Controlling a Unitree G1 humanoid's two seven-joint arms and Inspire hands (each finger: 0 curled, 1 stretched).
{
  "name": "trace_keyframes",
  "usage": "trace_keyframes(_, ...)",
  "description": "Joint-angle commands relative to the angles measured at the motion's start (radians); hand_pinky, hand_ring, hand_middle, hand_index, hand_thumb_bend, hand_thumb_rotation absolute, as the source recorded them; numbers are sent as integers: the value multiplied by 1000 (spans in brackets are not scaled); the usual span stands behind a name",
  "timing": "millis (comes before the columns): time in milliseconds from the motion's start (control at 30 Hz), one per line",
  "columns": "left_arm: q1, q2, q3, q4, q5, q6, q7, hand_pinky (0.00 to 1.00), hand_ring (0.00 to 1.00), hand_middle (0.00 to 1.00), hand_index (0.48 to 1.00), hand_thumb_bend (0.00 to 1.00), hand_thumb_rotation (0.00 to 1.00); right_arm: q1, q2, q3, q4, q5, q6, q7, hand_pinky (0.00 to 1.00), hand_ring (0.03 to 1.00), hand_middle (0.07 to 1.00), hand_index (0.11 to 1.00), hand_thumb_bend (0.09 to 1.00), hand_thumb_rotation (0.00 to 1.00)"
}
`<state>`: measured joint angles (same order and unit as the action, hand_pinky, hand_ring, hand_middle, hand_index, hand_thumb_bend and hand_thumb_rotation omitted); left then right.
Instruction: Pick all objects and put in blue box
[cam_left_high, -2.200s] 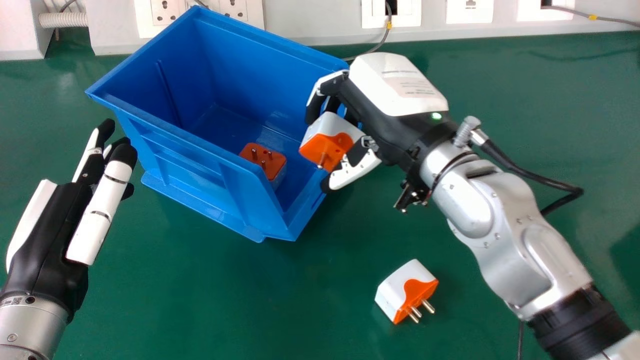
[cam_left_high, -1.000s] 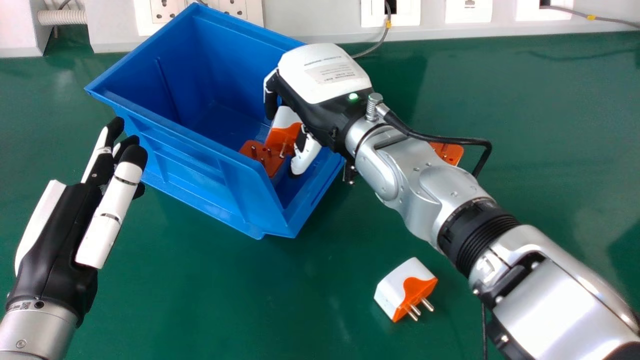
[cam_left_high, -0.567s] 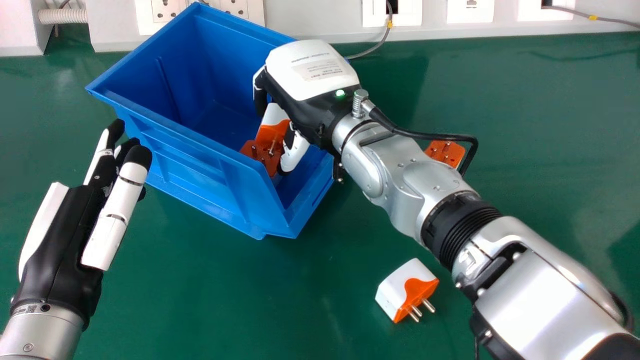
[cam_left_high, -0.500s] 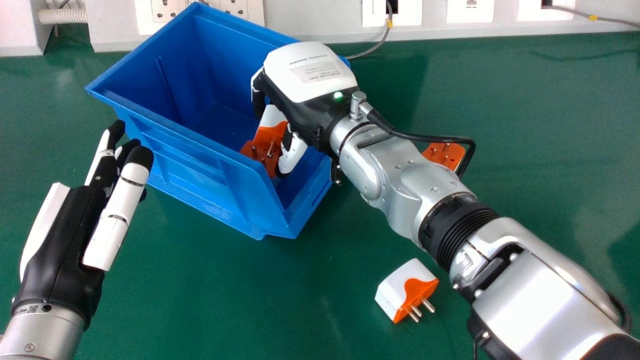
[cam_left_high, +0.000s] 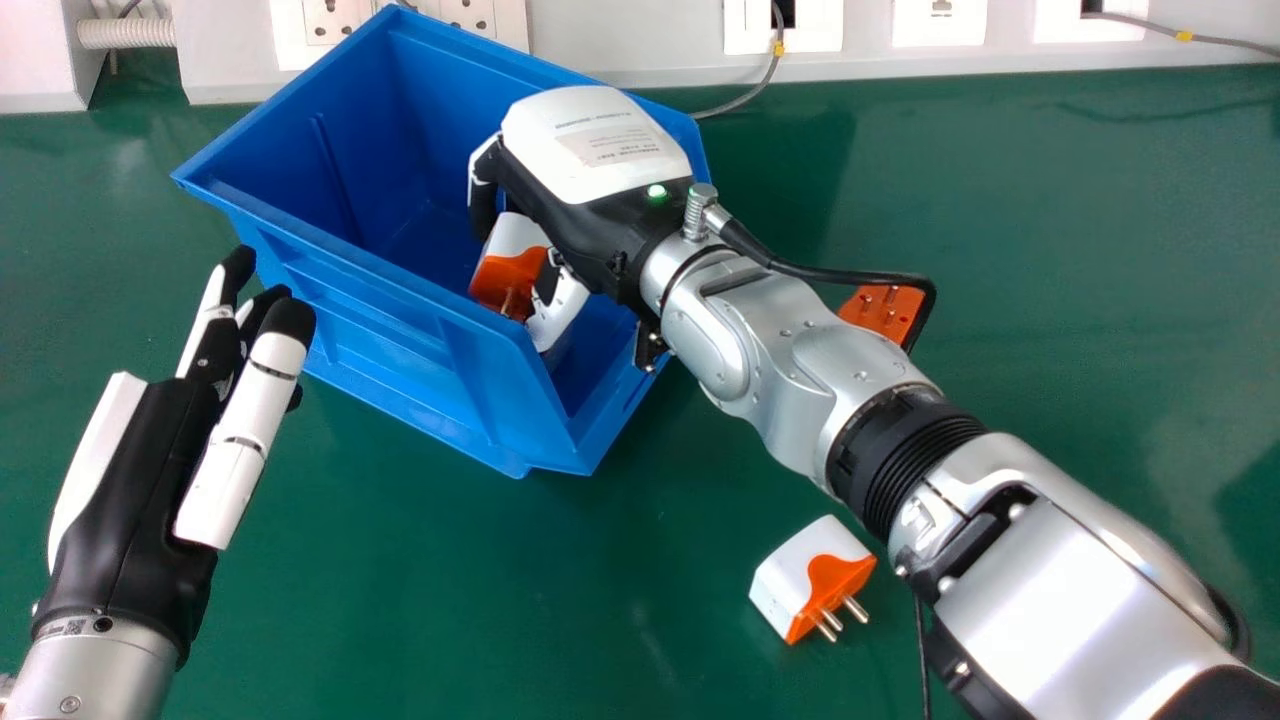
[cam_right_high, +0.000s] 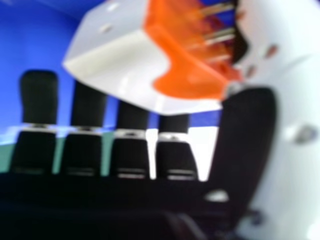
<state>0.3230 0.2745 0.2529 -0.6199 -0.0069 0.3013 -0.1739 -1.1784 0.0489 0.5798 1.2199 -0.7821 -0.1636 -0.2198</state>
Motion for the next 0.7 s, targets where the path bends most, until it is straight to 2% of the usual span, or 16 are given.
trace_keyframes(0,1,-3,1,-34,-3,-6,3,876,955,964,1000,489,1000,-42,6,-16,-1,25,-12,-19,351,429,518,484,497,0)
trace_keyframes(133,4,-5,2,-33,-5,-8,1,876,954,963,1000,479,1000,-38,6,-21,2,40,-20,-4,350,426,519,495,497,0)
trace_keyframes(267,9,-4,0,-43,-4,-6,0,876,953,963,1000,476,1000,-38,9,-19,7,50,-1,27,351,423,519,500,497,0)
trace_keyframes(433,11,-2,4,-43,-7,-6,-3,877,953,963,1000,471,1000,-50,2,8,1,23,33,74,353,436,539,501,494,0)
trace_keyframes(500,9,-1,6,-38,-9,-7,-4,877,953,963,1000,468,1000,-53,-2,25,-3,10,43,78,481,593,665,616,502,0)
trace_keyframes(567,6,0,8,-30,-10,-11,-5,877,953,963,1000,467,1000,-55,-5,41,-3,-2,49,75,579,707,761,702,491,0)
trace_keyframes(633,5,1,8,-26,-10,-11,-6,877,953,963,1000,467,1000,-55,-7,50,-3,-12,52,68,646,789,836,767,482,0)
trace_keyframes(667,6,1,9,-27,-10,-11,-6,877,953,963,1000,467,1000,-54,-8,54,-3,-17,54,66,646,789,836,767,482,0)
